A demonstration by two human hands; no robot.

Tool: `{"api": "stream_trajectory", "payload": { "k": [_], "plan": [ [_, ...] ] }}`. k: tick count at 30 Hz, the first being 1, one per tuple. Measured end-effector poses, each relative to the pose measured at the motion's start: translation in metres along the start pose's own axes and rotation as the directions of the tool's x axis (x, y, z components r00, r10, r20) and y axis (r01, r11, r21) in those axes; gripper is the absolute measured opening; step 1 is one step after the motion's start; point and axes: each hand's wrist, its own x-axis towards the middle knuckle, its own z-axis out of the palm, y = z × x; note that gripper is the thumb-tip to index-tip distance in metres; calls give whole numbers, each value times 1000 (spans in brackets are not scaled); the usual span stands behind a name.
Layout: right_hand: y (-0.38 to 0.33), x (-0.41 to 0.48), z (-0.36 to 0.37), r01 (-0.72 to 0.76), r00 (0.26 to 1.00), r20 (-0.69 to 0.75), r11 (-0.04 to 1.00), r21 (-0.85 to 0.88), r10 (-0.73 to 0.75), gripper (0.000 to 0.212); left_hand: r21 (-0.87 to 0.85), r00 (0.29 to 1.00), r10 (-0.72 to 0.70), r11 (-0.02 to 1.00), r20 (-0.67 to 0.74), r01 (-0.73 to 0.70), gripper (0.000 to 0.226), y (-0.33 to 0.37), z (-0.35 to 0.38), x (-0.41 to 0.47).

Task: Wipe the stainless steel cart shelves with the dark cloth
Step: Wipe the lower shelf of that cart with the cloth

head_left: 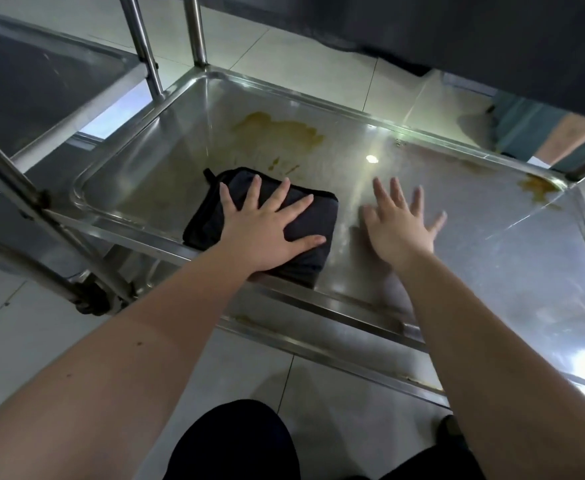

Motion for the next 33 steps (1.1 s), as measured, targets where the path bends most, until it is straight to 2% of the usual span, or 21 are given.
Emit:
{"api": "stream_trajectory", "payload": {
  "k": [3, 9, 13, 19, 23, 27, 33],
  "plan": [
    [-39, 35, 1, 92, 996, -25, 995, 37, -91, 56, 7, 1000, 4, 1000, 13, -4, 90, -1, -2, -3],
    [-47, 57, 16, 72, 997, 32, 997, -12, -71, 57, 23, 1000, 14, 1000, -7, -14, 92, -14, 3, -13],
    [-49, 56, 20, 70, 998, 15, 997, -43, -69, 57, -5, 999, -35, 999, 22, 35, 89, -27, -5, 34],
    [-49, 58, 26, 73, 997, -28, 995, -68, -75, 55, -8, 999, -25, 1000, 36, 25, 86, -27, -21, 132],
    [-45, 64, 24, 64, 997, -28, 997, -47, -65, 54, 0, 999, -16, 1000, 50, 16, 86, -18, -30, 153],
    [-43, 64, 21, 64, 998, -7, 998, -20, -64, 53, 26, 996, 22, 999, 82, -24, 86, -22, -25, 116],
    [-43, 63, 19, 80, 997, -10, 997, -17, -80, 54, 80, 977, 69, 993, 201, -87, 95, -45, -15, 3]
  ]
}}
